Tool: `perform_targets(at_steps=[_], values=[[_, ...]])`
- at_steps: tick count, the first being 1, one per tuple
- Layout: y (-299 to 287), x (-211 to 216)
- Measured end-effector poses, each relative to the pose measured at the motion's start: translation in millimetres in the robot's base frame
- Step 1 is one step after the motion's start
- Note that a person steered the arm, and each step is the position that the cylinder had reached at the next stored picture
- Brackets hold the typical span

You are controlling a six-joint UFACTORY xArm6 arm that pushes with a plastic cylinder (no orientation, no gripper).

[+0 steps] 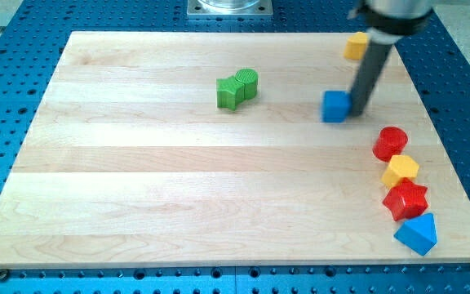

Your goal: Place triangle bottom of cube

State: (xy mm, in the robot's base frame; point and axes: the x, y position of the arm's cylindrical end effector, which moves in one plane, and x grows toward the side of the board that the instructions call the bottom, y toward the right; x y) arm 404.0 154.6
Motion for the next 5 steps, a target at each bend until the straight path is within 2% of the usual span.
perform_targets(at_steps=[1,2,3,4,5], values=[[-30,-2],[69,-10],[137,37],[144,123],[93,205]])
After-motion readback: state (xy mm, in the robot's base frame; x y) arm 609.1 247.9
